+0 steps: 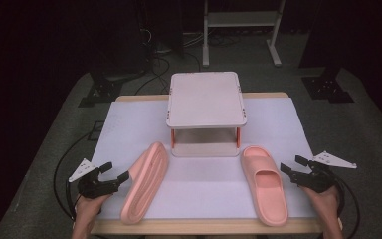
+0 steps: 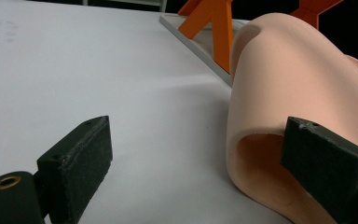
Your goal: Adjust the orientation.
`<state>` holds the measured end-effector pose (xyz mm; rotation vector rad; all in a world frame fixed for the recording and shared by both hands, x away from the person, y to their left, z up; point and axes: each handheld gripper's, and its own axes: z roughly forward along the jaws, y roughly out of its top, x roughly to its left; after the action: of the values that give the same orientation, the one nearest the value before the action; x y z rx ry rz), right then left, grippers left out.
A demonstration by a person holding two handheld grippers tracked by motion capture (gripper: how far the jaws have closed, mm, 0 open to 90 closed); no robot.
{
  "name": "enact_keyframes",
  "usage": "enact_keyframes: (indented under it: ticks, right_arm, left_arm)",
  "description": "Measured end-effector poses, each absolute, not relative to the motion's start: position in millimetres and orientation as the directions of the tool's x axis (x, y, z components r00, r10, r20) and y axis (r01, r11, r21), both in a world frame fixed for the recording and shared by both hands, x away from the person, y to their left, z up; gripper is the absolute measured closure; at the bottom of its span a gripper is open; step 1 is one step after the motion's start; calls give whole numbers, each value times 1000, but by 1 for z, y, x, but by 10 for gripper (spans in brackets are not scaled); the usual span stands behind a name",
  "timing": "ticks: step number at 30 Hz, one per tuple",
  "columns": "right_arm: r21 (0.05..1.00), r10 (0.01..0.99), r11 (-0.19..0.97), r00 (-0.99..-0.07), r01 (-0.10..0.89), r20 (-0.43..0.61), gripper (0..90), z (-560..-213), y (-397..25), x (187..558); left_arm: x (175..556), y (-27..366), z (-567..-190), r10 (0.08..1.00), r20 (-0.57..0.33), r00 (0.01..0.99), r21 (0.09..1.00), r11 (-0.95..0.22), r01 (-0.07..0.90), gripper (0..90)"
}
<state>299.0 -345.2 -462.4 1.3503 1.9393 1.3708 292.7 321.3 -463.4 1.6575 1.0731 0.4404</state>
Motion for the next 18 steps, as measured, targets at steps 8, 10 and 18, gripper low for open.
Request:
enact_keyframes:
  ticks: [8, 10, 18]
  right_arm:
    - [880, 872, 50, -451, 473, 193, 225, -462, -344, 298]
    - [879, 871, 50, -452, 475, 194, 225, -462, -344, 298]
    - [878, 869, 63, -459, 474, 185, 225, -463, -344, 298]
  left_arm:
    - [292, 321, -463, 816, -214, 537, 901, -47, 431, 87]
    - [292, 321, -464, 812, -209, 544, 899, -60, 435, 88]
    - [293, 322, -466, 813, -195, 549, 885, -95, 455, 88]
